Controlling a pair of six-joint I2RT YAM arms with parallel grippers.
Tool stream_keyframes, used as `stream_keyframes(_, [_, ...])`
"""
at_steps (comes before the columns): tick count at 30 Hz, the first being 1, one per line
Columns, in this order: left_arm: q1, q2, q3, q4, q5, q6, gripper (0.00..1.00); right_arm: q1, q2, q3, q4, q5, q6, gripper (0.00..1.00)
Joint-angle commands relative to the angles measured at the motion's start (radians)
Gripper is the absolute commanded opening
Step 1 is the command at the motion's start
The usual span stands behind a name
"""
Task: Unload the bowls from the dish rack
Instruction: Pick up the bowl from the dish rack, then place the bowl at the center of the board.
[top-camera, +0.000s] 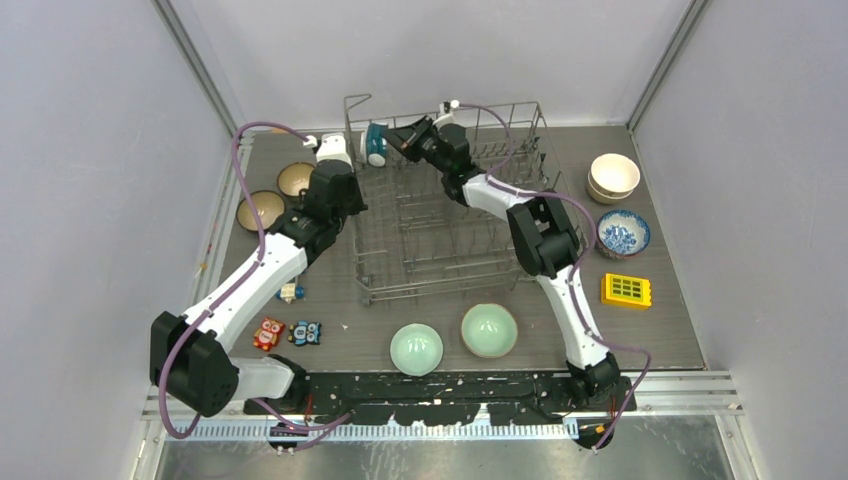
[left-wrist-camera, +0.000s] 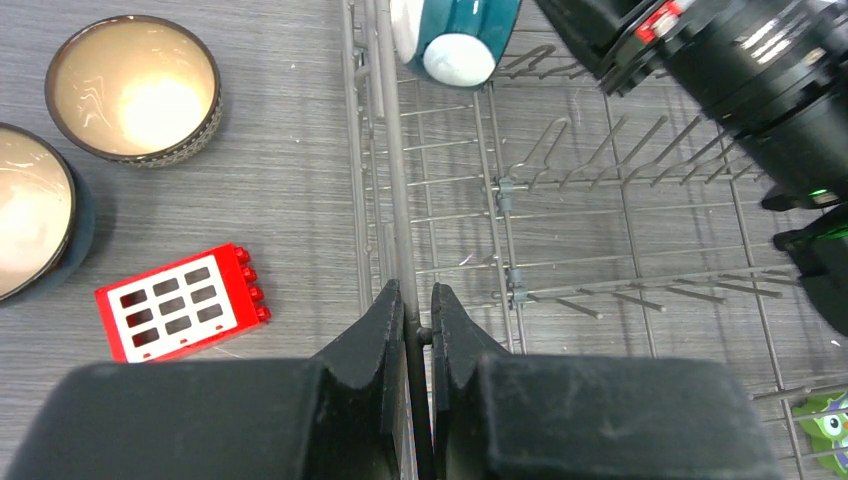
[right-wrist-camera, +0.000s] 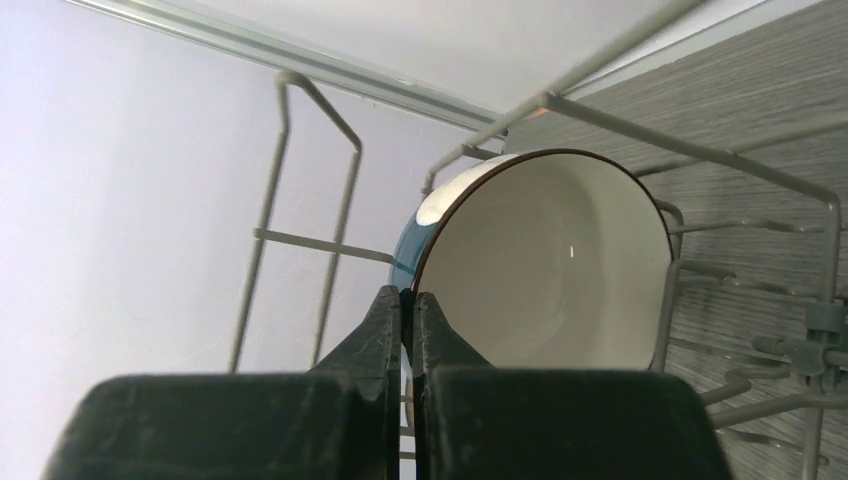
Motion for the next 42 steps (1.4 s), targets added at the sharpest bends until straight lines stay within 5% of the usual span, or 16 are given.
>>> stream_keyframes(1, [-0.013, 0.013, 0.016, -0.092, 0.064, -0.017, 0.00, -0.045, -0.223, 0.041, 0.078, -0.002, -0.034, 0.01])
stream_keyframes(13, [-0.007, -0.016, 0.014, -0.088, 0.067, -0.020, 0.00, -0.063, -0.458, -0.073, -0.001, -0.052, -0.117, 0.01])
stream_keyframes(20, [-0.007, -0.041, 0.020, -0.101, 0.032, -0.010, 0.10, -0.057, -0.756, -0.170, -0.379, -0.028, -0.427, 0.01])
stream_keyframes(30, [-0.006, -0.072, 0.046, -0.128, 0.041, -0.002, 0.58, 0.211, -1.241, -0.160, -1.232, 0.446, -1.005, 0.01])
stream_keyframes(34, [-0.006, -0.108, 0.042, -0.151, 0.031, 0.000, 0.77, 0.316, -1.317, -0.101, -1.493, 0.613, -0.995, 0.01])
stream_keyframes(36, [-0.006, -0.131, 0.044, -0.166, 0.025, 0.008, 0.99, 0.355, -1.339, -0.076, -1.627, 0.673, -0.961, 0.01])
stream_keyframes(42, [-0.007, -0.232, 0.047, -0.224, -0.026, 0.038, 1.00, 0.410, -1.394, -0.118, -1.967, 0.762, -0.819, 0.01])
